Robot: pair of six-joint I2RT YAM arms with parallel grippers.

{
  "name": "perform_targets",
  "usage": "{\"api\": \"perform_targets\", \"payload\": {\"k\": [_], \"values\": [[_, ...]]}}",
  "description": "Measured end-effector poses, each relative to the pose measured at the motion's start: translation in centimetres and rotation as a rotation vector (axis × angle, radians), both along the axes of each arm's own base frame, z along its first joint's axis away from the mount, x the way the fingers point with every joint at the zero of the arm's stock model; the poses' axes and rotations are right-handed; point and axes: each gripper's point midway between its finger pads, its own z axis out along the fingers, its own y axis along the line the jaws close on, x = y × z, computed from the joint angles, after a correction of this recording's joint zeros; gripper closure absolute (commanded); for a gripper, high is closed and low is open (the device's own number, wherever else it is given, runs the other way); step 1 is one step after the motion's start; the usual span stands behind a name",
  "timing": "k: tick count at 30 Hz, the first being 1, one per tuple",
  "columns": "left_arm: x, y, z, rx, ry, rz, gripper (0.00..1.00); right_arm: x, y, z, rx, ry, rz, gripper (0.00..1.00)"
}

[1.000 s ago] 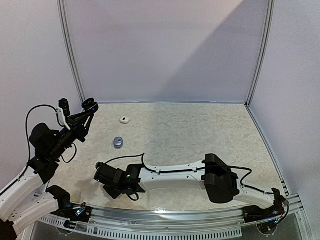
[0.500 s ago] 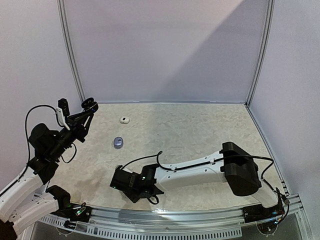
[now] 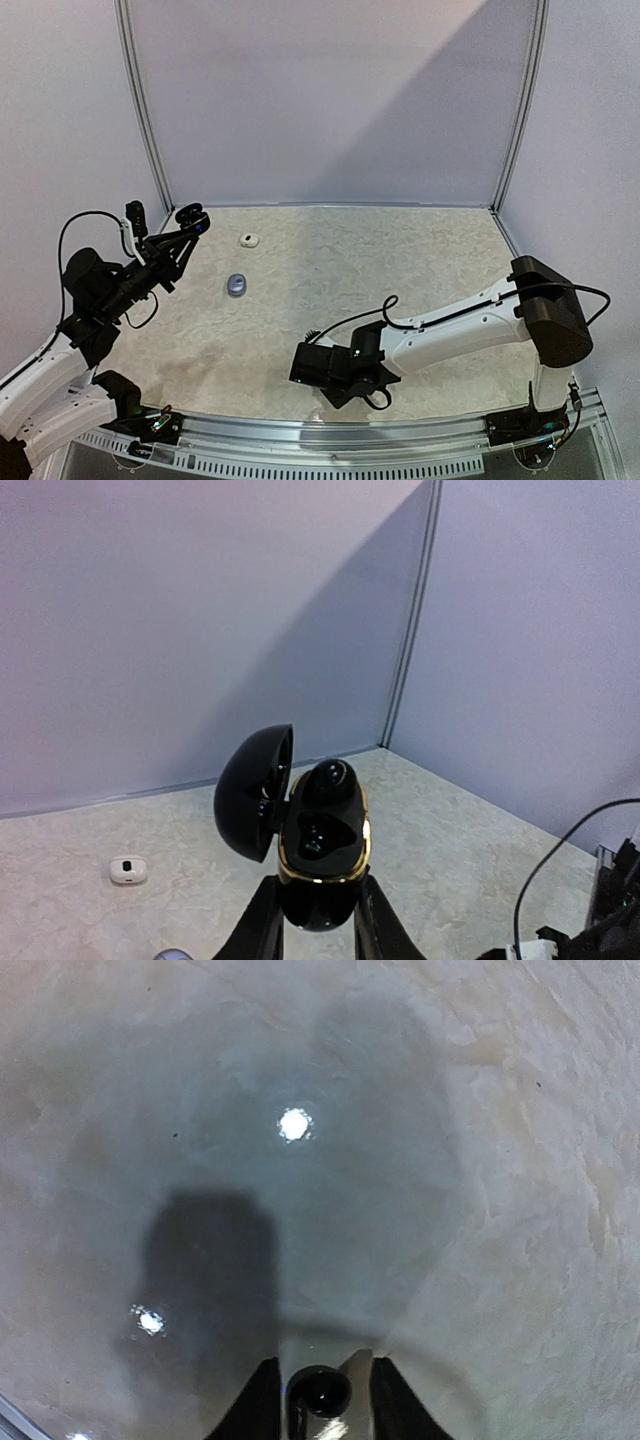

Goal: Insert the wireless bluetooth earbuds into the charging case

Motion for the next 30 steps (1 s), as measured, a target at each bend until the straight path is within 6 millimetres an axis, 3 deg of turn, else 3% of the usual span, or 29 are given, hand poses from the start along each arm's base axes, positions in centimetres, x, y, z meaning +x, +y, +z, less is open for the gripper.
{"api": "perform_targets", "payload": {"k": [4, 8, 12, 16, 22, 30], "values": [[-0.3, -1.4, -1.0, 0.006, 0.038, -0.073, 1.0, 0.7, -0.3, 0.6, -0.02, 0.053, -0.009, 0.37], [-0.4, -1.9, -1.3, 0.011, 0.051, -0.099, 1.0, 1.8, 1.8, 3.1, 0.009, 0.083, 0.009, 0.27], [-0.6, -2.0, -1.3, 0.011, 0.051, -0.109, 1.0, 3.1, 4.6, 6.4, 0.073, 0.112, 0.027, 0.26], [-0.6, -2.0, -1.3, 0.011, 0.051, -0.112, 1.0, 5.1, 5.2, 8.3, 0.096, 0.216, -0.108, 0.33], [-0.6, -2.1, -1.4, 0.012, 0.053, -0.112, 1.0, 6.2, 1.5, 5.6, 0.027, 0.369, -0.407, 0.37], [-0.6, -2.1, -1.4, 0.012, 0.052, -0.115, 1.0, 2.9, 0.5, 2.3, -0.024, 0.523, -0.53, 0.42]]}}
